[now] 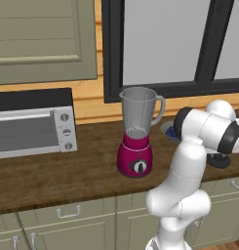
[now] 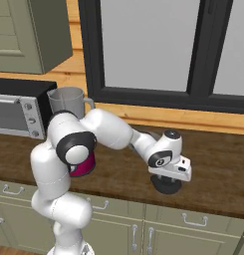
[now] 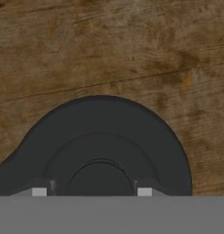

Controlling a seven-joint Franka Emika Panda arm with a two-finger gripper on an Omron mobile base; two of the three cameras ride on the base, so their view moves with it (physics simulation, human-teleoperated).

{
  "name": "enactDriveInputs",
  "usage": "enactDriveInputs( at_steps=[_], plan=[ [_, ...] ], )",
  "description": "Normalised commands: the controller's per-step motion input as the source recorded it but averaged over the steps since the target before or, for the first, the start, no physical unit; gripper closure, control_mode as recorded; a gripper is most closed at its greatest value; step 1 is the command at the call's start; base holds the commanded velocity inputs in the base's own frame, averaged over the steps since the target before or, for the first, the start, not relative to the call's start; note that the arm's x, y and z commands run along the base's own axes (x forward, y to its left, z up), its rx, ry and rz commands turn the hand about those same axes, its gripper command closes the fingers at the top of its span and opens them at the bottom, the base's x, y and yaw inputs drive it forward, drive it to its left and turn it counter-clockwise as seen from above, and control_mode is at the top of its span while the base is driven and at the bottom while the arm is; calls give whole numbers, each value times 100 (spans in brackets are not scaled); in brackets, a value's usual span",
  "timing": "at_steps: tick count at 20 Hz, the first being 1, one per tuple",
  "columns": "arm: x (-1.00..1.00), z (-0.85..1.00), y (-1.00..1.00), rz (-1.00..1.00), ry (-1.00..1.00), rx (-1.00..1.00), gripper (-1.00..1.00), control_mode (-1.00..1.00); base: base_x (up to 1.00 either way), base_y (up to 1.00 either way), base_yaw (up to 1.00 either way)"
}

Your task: Close the lid blender by securely placing the lid on top.

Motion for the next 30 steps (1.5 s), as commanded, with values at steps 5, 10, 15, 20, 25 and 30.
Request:
enactDriveInputs(
  at_steps=[5,10,15,20,25,30],
  plan=[
    [0,0,0,0,0,0,100,-100,0,0,0],
    [0,-18,0,1,0,0,100,-100,0,0,0],
    [-6,-3,0,1,-1,1,100,-100,0,0,0],
    [-27,80,0,3,-7,4,100,-100,0,0,0],
    [-42,100,14,4,-9,1,100,-100,0,0,0],
    [-43,100,49,1,-17,0,100,-100,0,0,0]
  ],
)
